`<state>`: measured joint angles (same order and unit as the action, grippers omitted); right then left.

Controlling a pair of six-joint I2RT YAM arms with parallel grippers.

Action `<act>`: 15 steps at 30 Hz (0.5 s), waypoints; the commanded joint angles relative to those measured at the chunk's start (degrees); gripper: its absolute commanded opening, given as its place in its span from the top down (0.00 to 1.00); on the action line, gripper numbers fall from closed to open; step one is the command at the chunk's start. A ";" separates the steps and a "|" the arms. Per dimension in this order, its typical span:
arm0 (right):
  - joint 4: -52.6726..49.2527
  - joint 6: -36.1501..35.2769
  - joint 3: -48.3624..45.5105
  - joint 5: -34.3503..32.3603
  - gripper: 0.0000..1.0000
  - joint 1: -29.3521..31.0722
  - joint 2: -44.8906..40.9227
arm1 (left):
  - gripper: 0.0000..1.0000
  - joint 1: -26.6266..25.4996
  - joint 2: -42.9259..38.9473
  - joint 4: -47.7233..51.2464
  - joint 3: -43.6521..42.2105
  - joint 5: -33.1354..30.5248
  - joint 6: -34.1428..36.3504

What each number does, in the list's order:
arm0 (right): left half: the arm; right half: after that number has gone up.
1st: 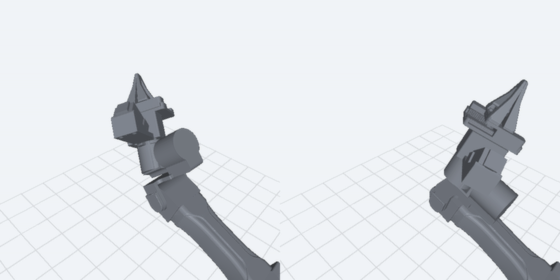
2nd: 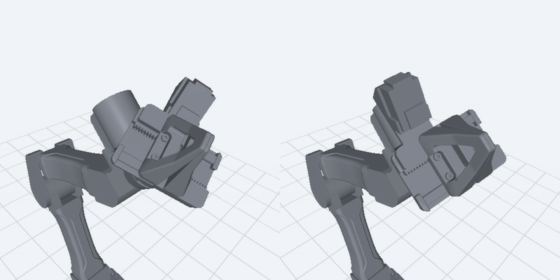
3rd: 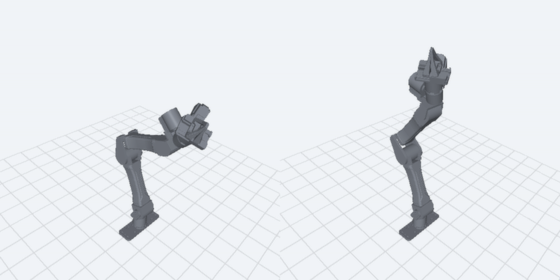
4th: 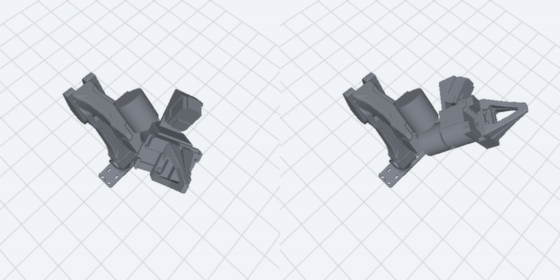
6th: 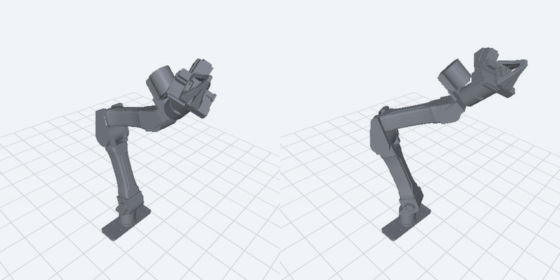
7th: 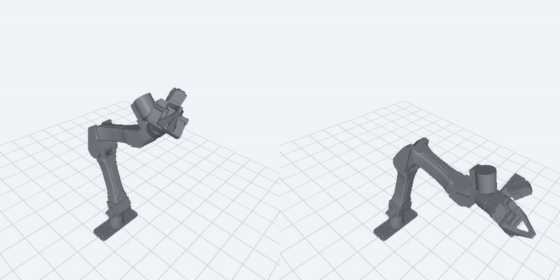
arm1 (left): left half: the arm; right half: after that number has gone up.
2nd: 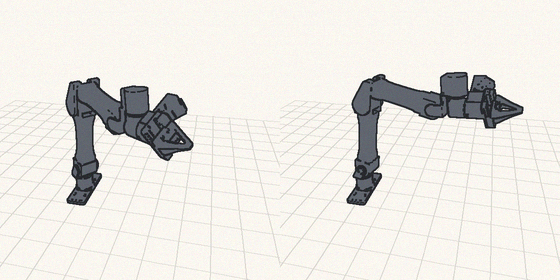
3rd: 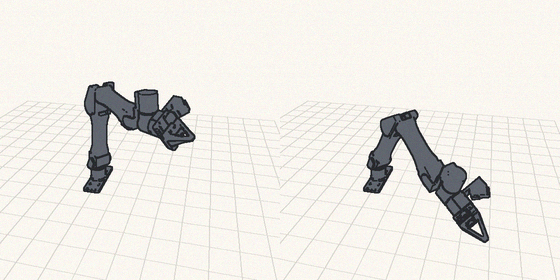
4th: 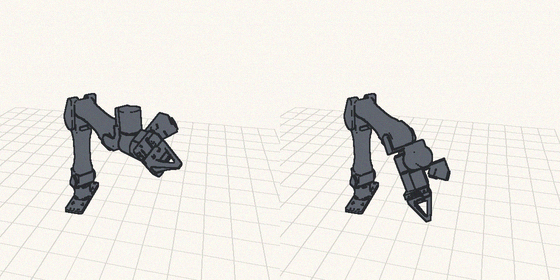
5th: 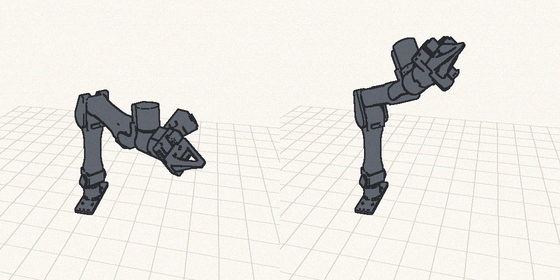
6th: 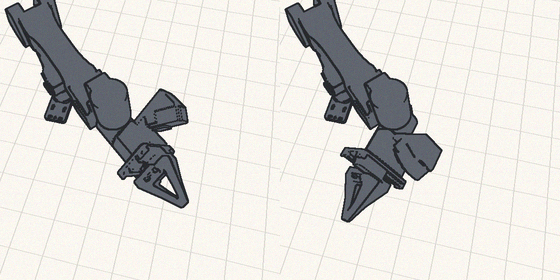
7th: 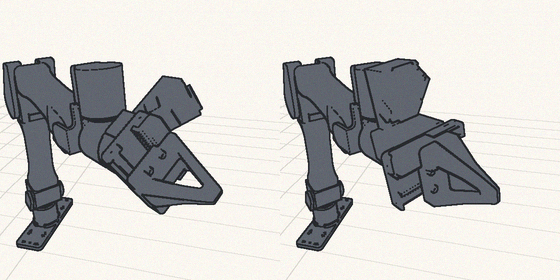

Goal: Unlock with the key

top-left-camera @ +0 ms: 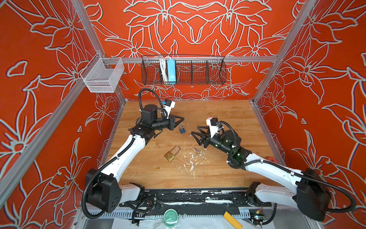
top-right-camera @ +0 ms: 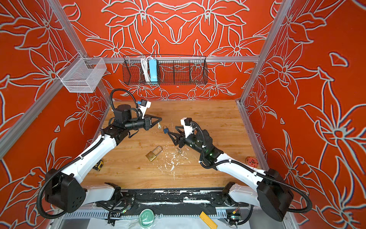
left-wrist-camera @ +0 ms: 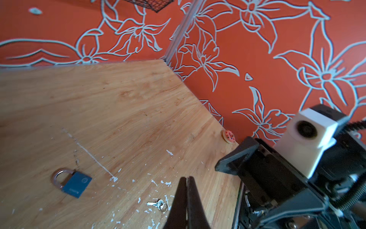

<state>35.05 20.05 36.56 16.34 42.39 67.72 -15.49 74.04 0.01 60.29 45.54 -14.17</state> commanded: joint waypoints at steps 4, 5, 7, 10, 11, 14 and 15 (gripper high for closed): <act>7.24 1.99 1.61 10.76 0.36 -0.22 5.83 | 1.00 -0.95 0.28 -8.32 -0.90 10.44 1.25; 8.84 2.75 1.71 11.45 0.36 -0.22 6.73 | 1.00 -0.94 0.45 -8.72 -0.94 10.86 0.95; 9.99 3.70 2.27 11.57 0.36 -0.24 8.19 | 1.00 -1.03 0.58 -9.39 -0.97 11.79 0.31; 10.74 4.41 3.05 11.77 0.37 -0.23 9.72 | 1.00 -1.13 0.77 -9.35 -0.64 12.64 0.11; 11.50 4.70 3.11 11.95 0.36 -0.25 10.04 | 1.00 -1.17 0.78 -9.03 -0.49 12.71 0.23; 13.15 5.17 2.96 12.15 0.39 -0.19 10.32 | 1.00 -1.28 0.94 -8.36 -0.22 12.88 0.59; 13.20 5.25 2.99 12.12 0.39 -0.19 10.24 | 1.00 -1.37 1.10 -8.36 -0.09 13.12 0.59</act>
<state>44.03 24.10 37.78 26.92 42.39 77.89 -16.34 74.39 -7.01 59.16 56.38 -14.15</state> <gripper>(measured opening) 0.613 0.047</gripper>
